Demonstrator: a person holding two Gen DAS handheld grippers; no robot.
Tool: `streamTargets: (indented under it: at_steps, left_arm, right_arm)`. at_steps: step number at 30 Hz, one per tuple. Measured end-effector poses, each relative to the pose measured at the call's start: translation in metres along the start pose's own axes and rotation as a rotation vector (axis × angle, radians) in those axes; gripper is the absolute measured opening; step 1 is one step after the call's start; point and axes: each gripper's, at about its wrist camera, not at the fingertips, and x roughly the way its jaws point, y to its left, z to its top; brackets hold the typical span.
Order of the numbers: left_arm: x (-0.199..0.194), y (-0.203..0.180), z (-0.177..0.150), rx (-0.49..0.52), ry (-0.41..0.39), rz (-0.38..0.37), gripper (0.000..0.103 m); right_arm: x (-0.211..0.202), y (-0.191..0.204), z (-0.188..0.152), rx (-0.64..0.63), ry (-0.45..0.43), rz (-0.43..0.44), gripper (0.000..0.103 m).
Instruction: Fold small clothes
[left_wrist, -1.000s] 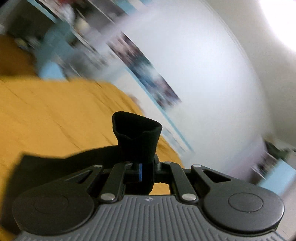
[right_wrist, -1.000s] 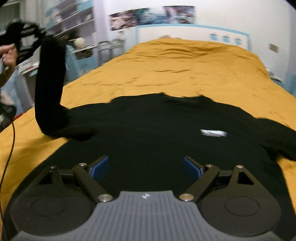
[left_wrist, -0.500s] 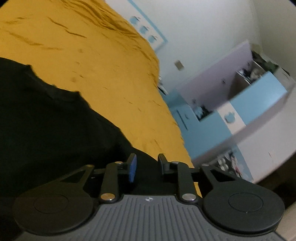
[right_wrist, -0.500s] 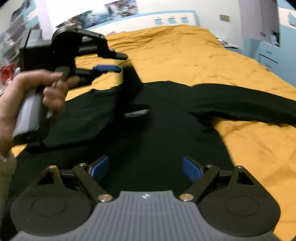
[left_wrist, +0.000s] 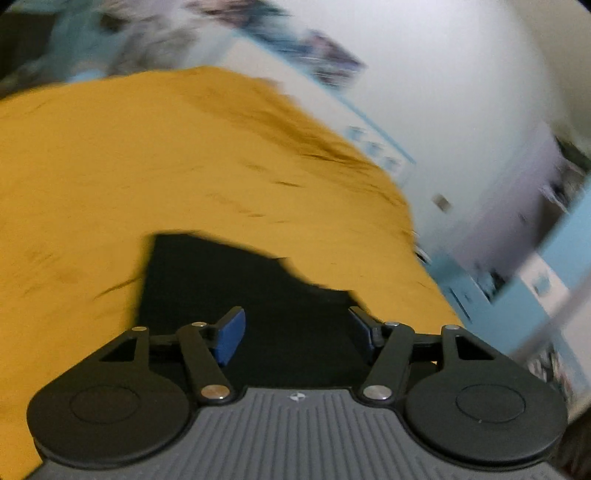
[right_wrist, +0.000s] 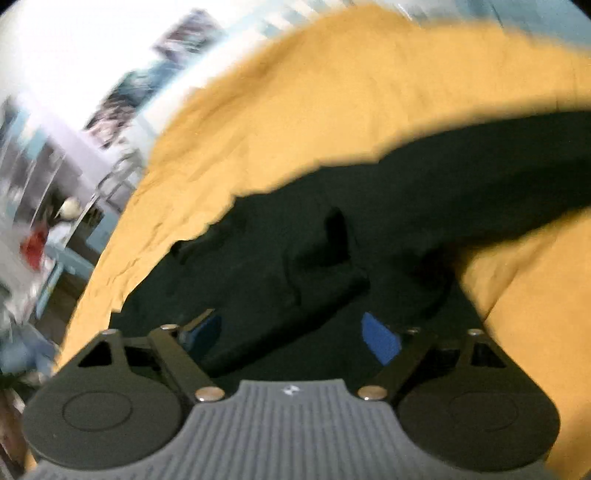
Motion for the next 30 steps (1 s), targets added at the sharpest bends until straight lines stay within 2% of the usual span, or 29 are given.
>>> streamTargets:
  at_steps: [2,5,7,8,9,10,13,17,19,20,22,24,27,30]
  left_arm:
    - [-0.006,0.034,-0.002,-0.083,-0.010,0.023,0.071]
    - [-0.003,0.057,0.001,-0.143,-0.007,0.027,0.071]
    - [0.003,0.061,-0.001,-0.161,0.012,0.002,0.071]
    - [0.008,0.061,-0.002,-0.168,0.020,-0.006,0.071]
    - [0.012,0.056,-0.004,-0.171,0.030,-0.018,0.071]
    - [0.016,0.050,-0.002,-0.176,0.039,-0.034,0.071]
    - [0.023,0.045,-0.012,-0.169,0.056,-0.052,0.071]
    - [0.037,0.057,-0.027,-0.161,0.112,0.081,0.071]
    - [0.039,0.070,-0.033,-0.185,0.133,0.092,0.060]
    - [0.038,0.075,-0.033,-0.206,0.136,0.081,0.059]
    - [0.029,0.076,-0.030,-0.227,0.128,0.060,0.060]
    - [0.019,0.074,-0.024,-0.212,0.109,0.063,0.061]
    - [0.003,0.070,-0.019,-0.199,0.054,0.055,0.062]
    - [0.004,0.062,-0.016,-0.197,0.039,0.001,0.068]
  right_arm:
    - [0.024,-0.006,0.002,0.092,0.044,-0.024,0.069]
    - [0.046,-0.004,0.005,0.148,0.002,-0.044,0.069]
    - [0.055,-0.002,0.010,0.173,-0.024,-0.024,0.068]
    - [0.057,0.000,0.013,0.186,-0.033,-0.029,0.050]
    - [0.060,0.003,0.017,0.190,-0.019,-0.049,0.009]
    - [0.059,0.006,0.021,0.192,-0.004,-0.051,0.010]
    - [0.033,0.013,0.023,0.168,-0.063,-0.025,0.008]
    - [0.013,-0.006,0.011,0.182,-0.151,-0.136,0.009]
    - [0.023,-0.027,0.006,0.236,-0.101,-0.160,0.012]
    - [0.026,-0.034,0.004,0.264,-0.089,-0.141,0.011]
    - [0.022,-0.034,0.004,0.260,-0.097,-0.112,0.016]
    - [0.012,-0.020,0.008,0.223,-0.126,-0.158,0.032]
    - [-0.010,0.005,0.007,0.156,-0.230,-0.219,0.039]
    - [-0.013,0.031,0.009,0.065,-0.264,-0.187,0.048]
